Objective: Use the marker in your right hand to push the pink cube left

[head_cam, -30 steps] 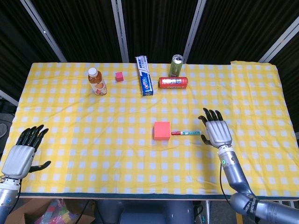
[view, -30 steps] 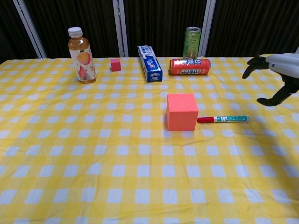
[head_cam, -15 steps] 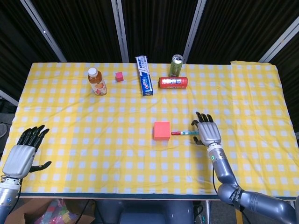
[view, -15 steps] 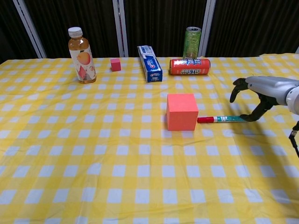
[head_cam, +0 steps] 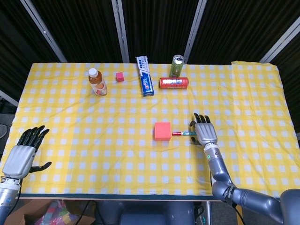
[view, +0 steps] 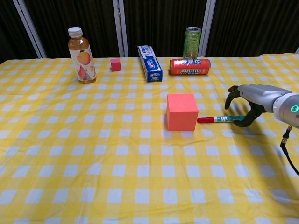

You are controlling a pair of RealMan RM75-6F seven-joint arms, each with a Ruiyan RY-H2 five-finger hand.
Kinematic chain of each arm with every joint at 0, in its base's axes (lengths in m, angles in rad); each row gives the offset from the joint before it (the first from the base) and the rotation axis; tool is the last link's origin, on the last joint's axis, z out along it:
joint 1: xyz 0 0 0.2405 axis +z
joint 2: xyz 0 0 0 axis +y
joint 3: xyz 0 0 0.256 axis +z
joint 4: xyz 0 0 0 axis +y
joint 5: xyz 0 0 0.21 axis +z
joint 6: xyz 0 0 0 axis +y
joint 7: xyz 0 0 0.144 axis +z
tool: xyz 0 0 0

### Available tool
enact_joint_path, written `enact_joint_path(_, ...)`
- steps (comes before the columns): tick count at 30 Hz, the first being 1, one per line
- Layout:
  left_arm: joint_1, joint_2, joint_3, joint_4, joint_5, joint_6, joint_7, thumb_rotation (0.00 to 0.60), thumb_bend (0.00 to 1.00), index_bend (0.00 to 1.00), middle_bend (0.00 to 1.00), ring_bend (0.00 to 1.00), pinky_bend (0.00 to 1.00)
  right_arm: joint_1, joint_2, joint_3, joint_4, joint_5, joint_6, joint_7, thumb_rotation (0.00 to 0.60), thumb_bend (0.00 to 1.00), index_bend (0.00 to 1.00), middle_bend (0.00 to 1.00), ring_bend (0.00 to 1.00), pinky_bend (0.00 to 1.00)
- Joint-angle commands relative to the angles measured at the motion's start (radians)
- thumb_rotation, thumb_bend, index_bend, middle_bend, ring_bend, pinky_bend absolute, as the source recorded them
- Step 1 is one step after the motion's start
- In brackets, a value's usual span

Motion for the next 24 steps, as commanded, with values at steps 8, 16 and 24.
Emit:
enact_joint_path(8, -0.002, 0.003, 0.001, -0.003, -0.003, -0.005, -0.001, 0.600, 0.00, 0.00, 0.00, 0.00, 0.01, 0.006, -0.045, -0.018, 0.052, -0.021, 0.003, 0.033, 0.600, 0.42, 0.54, 0.17, 0.00, 0.00)
enact_joint_path(16, -0.001, 0.004, 0.002, -0.006, -0.003, -0.003, -0.004, 0.600, 0.00, 0.00, 0.00, 0.00, 0.01, 0.004, -0.061, -0.022, 0.053, -0.051, 0.025, 0.051, 0.600, 0.42, 0.61, 0.22, 0.01, 0.00)
enact_joint_path(24, -0.001, 0.007, 0.004, -0.008, -0.001, -0.005, -0.012, 0.600, 0.00, 0.00, 0.00, 0.00, 0.01, 0.002, -0.013, 0.002, -0.024, -0.093, 0.070, 0.066, 0.600, 0.42, 0.62, 0.22, 0.01, 0.00)
